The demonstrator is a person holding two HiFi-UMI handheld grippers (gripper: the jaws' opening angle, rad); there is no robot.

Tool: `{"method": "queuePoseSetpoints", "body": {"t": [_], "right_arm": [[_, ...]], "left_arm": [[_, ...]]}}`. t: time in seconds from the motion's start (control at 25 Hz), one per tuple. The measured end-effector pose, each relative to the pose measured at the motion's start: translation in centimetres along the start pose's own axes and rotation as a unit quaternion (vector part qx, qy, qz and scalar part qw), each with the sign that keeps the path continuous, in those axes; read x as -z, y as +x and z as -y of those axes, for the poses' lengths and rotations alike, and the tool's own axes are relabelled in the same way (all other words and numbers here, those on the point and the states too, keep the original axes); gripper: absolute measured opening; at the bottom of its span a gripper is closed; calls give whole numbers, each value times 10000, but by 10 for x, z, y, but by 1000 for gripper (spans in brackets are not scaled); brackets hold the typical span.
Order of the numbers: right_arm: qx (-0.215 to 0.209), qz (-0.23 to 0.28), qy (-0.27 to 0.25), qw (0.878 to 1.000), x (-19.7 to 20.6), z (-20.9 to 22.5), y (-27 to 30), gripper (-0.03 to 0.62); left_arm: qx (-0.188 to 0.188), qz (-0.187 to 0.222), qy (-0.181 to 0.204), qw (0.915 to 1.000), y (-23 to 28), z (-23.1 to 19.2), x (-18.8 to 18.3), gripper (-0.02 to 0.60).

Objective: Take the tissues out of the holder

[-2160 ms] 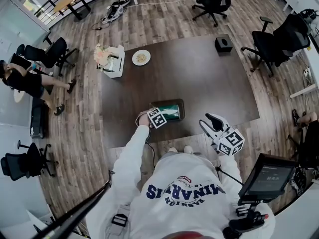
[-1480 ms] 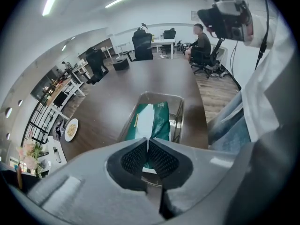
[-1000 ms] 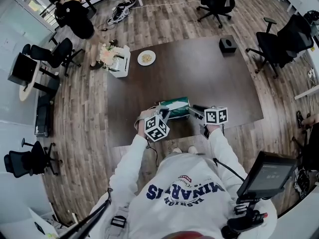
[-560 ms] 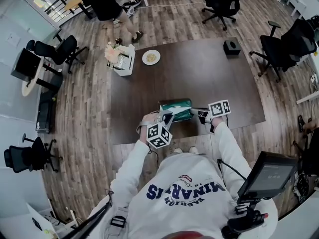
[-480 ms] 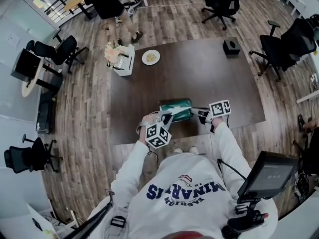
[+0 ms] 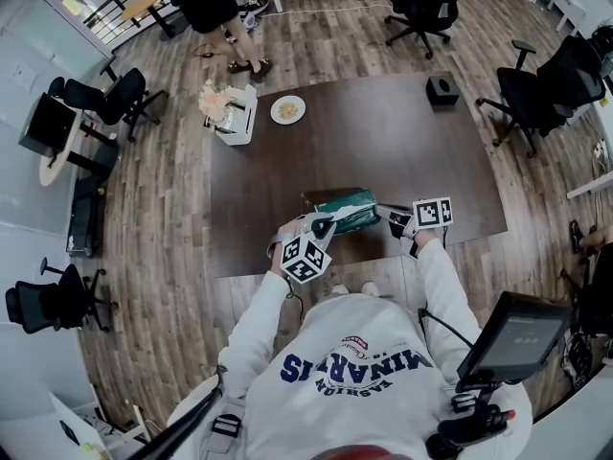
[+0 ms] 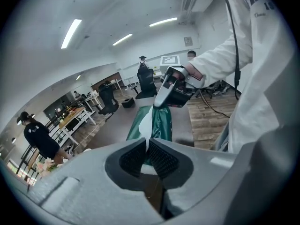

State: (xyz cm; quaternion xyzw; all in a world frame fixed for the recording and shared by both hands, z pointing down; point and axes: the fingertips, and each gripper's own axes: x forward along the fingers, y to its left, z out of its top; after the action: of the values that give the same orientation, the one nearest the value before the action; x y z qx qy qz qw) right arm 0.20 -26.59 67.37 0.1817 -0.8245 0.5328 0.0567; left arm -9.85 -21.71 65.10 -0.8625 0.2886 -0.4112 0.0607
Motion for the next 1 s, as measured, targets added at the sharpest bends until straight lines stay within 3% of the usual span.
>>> {"method": "queuePoseSetpoints", "body": {"t": [0.16,0.24,0.36,0.48,0.56,0.72,0.84,1.0], "right_arm": [[63,181,87,9998,-2,11,-13,21],[84,293,131,9995,-4,15,-26,21],[283,399,104,9987,-5,30,-43,20],[555,431,204,9973,-3,60,-53,20],[728,517,326,9955,-1,82,-65,20],[915,808,590,9908,-3,117,-95,20],[1135,848,620,9880,-11,149,-104,20],[1521,332,458,9868,-3,190,-85,20]], "left_arm": [[26,-69,321,9995,-3,2,2,14],[-65,-168,274,9995,-10,-1,10,14],[-127,-87,-510,9986,-24,-7,28,14],[-110,202,-1386,9901,-41,-6,43,14],[-58,475,-1925,9801,-55,-1,47,14],[18,953,-3000,9492,-85,7,53,14],[-53,1073,-3330,9368,-92,7,60,14],[-83,1108,-3387,9343,-97,8,61,14]]}}
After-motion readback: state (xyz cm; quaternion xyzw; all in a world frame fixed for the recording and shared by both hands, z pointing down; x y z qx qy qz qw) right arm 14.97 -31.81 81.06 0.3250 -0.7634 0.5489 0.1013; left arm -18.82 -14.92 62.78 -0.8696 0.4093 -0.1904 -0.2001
